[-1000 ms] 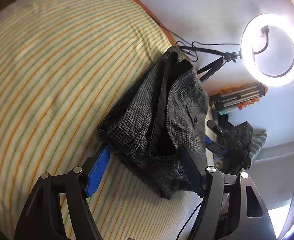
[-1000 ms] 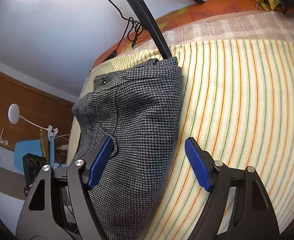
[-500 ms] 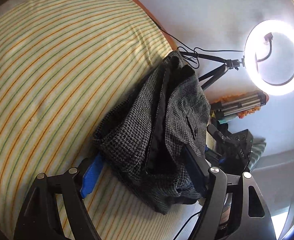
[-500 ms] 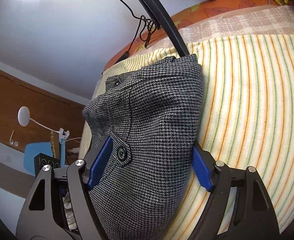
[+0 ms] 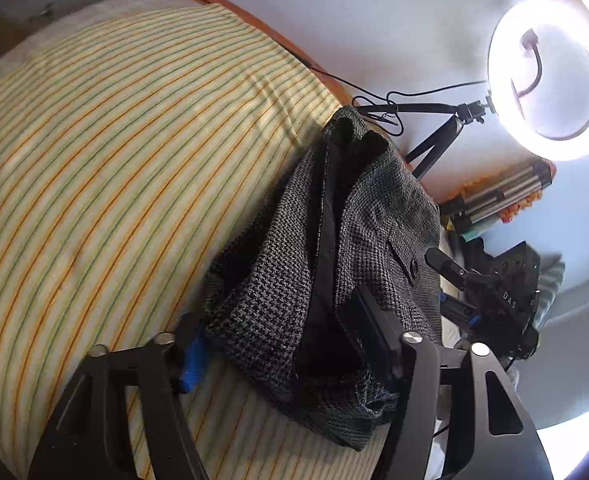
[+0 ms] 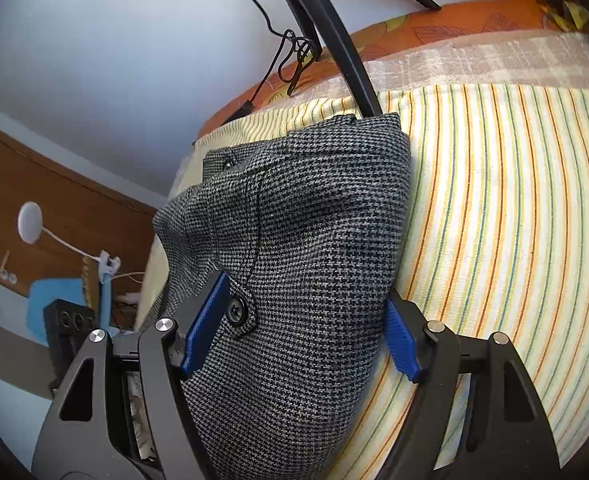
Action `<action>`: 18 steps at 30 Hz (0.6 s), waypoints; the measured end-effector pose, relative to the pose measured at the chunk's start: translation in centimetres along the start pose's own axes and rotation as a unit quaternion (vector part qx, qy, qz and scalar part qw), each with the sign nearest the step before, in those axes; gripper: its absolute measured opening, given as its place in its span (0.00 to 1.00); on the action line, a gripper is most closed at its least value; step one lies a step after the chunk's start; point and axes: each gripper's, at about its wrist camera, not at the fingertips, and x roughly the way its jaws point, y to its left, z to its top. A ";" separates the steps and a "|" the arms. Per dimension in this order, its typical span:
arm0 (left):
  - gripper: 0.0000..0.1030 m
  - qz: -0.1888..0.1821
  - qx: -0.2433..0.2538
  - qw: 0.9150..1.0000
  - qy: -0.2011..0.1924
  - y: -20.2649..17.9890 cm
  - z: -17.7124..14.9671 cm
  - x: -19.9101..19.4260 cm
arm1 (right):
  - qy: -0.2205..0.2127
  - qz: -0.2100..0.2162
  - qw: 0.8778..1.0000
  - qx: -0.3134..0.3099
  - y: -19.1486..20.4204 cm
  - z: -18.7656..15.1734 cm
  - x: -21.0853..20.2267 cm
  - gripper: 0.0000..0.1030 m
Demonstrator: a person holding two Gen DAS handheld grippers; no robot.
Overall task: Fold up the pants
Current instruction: 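Grasp the folded shorts with both tools and lift them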
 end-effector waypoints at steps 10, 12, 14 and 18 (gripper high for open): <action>0.21 0.017 0.085 0.996 -0.036 -2.6 -0.4 -1.4 | -0.031 -0.021 0.999 -0.023 1.7 0.0 -2.0 0.18; 0.20 0.017 0.097 0.994 -0.044 -3.1 -0.6 -1.8 | -0.036 -0.030 0.998 -0.035 2.5 -0.1 -2.3 0.18; 0.20 0.017 0.111 0.992 -0.053 -3.8 -0.9 -2.4 | -0.043 -0.035 0.997 -0.047 3.2 -0.1 -2.9 0.17; 0.20 0.008 0.136 0.988 -0.065 -5.3 -1.4 -3.3 | -0.054 -0.042 0.995 -0.066 4.3 -0.4 -4.2 0.17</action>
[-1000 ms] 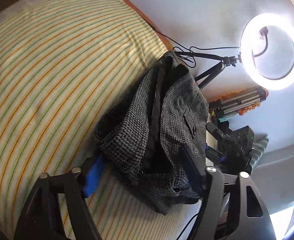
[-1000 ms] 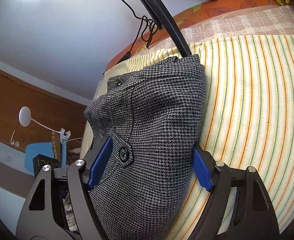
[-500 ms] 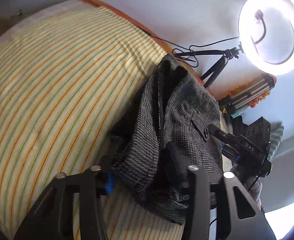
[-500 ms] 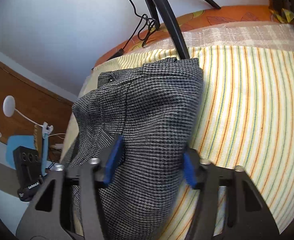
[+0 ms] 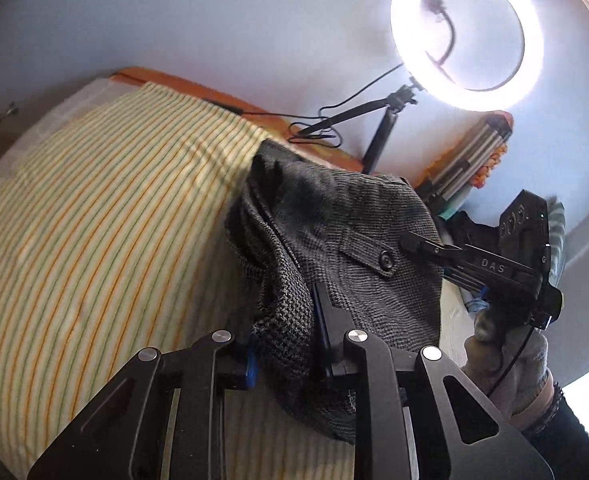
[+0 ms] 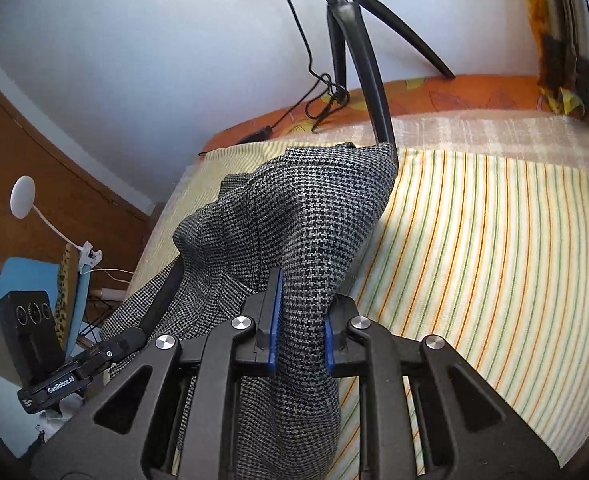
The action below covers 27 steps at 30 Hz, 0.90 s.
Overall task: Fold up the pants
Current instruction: 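Grasp the folded shorts with both tools and lift them, then carry the folded shorts with both tools onto the black clothes stack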
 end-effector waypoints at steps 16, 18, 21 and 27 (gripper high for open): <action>0.19 -0.069 0.078 0.994 0.013 -8.0 -1.6 0.6 | -0.047 -0.046 0.997 -0.030 -1.4 -0.7 -10.0 0.15; 0.19 -0.080 0.088 0.993 0.014 -9.5 -1.8 0.9 | -0.053 -0.057 0.996 -0.032 -2.0 -0.8 -11.6 0.14; 0.19 -0.095 0.100 0.990 0.015 -11.6 -2.1 1.4 | -0.068 -0.069 0.995 -0.035 -2.8 -0.7 -14.2 0.14; 0.19 -0.132 0.128 0.983 0.010 -17.1 -1.8 2.7 | -0.097 -0.110 0.988 -0.052 -4.3 0.1 -19.8 0.14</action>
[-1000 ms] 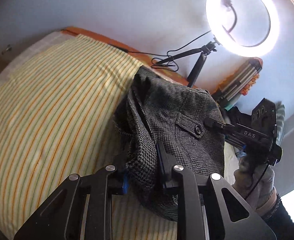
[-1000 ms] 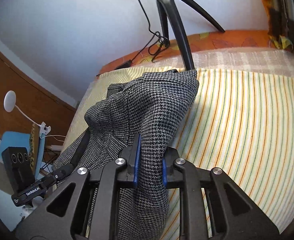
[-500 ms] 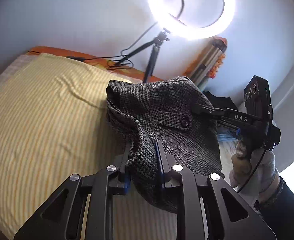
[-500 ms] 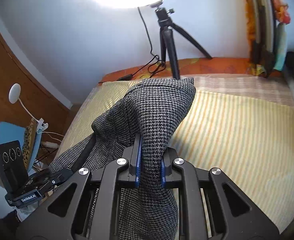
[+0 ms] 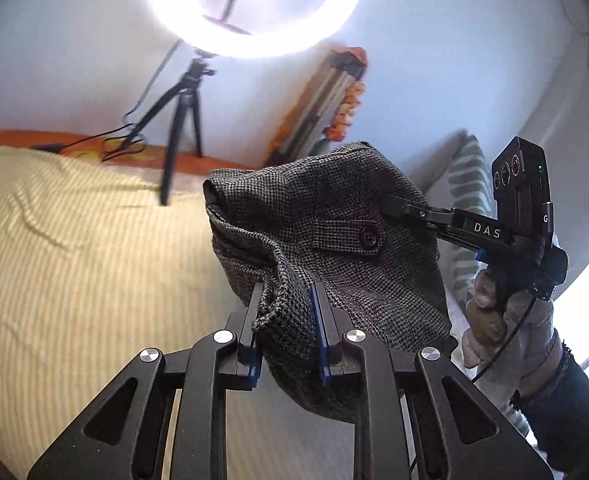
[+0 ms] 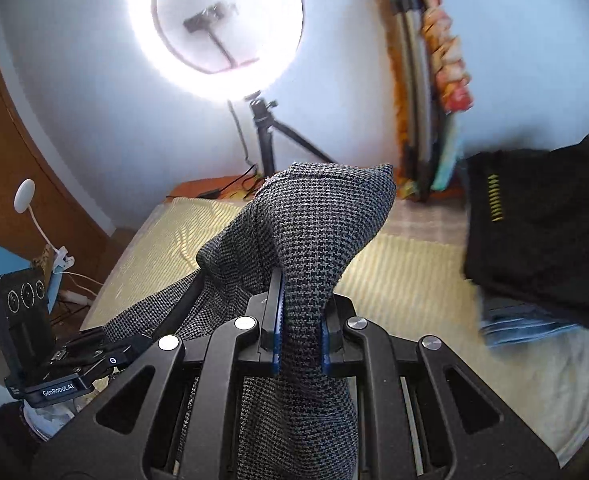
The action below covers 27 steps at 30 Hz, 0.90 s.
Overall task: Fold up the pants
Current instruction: 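Carry the folded shorts with both tools onto the black clothes stack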
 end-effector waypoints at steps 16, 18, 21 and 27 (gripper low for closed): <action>0.19 -0.064 0.102 0.992 -0.027 -13.1 6.3 10.6 | -0.065 -0.110 0.992 -0.005 -11.5 7.1 -8.5 0.14; 0.19 -0.066 0.112 0.991 -0.030 -14.1 7.0 12.1 | -0.067 -0.121 0.990 -0.007 -13.1 8.3 -8.7 0.14; 0.19 -0.070 0.126 0.989 -0.034 -15.7 8.2 14.9 | -0.071 -0.140 0.987 -0.015 -15.8 9.7 -9.1 0.14; 0.19 -0.067 0.130 0.989 -0.026 -16.8 9.6 20.4 | -0.065 -0.163 0.984 -0.016 -20.5 11.4 -7.1 0.14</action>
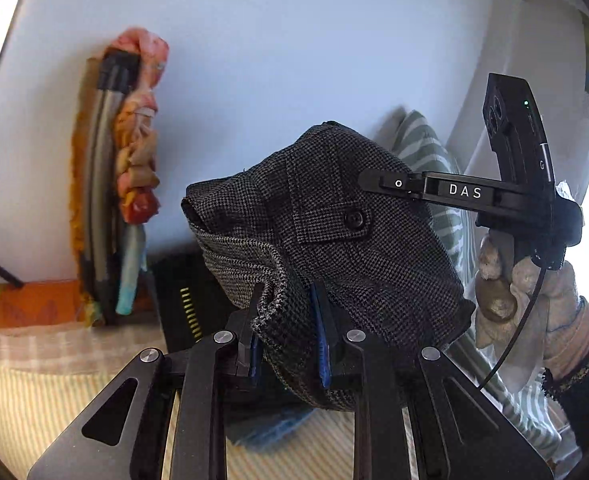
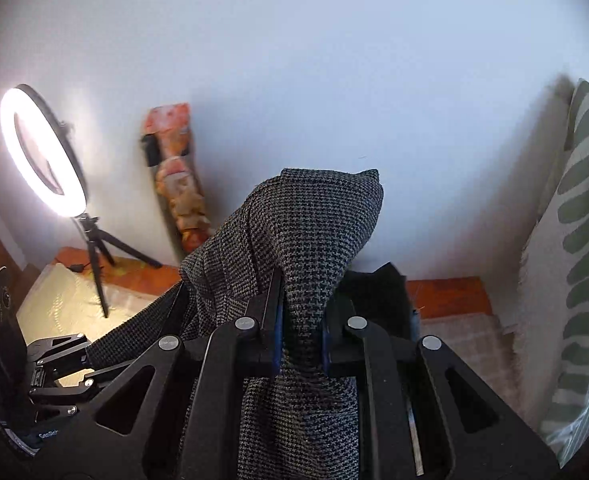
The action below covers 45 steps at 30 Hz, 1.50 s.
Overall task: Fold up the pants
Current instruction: 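Carry the folded shorts with both tools onto the black clothes stack, then open both tools to release the shorts on the stack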
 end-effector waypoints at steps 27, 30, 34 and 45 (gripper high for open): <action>0.55 0.070 0.004 0.997 0.043 0.9 -1.3 -1.1 | 0.054 -0.085 0.995 0.028 -3.4 -3.3 2.4 0.68; 0.60 0.073 0.008 0.996 0.042 0.4 -1.4 -1.9 | 0.049 -0.085 0.995 0.026 -2.2 -3.8 0.8 0.69; 0.61 0.077 0.006 0.996 0.039 -0.1 -2.0 -3.5 | 0.041 -0.084 0.995 0.024 -1.1 -4.7 -1.2 0.76; 0.69 0.098 0.008 0.995 0.032 -0.3 -4.5 -10.1 | 0.031 -0.076 0.996 0.039 2.1 -9.2 -5.7 0.76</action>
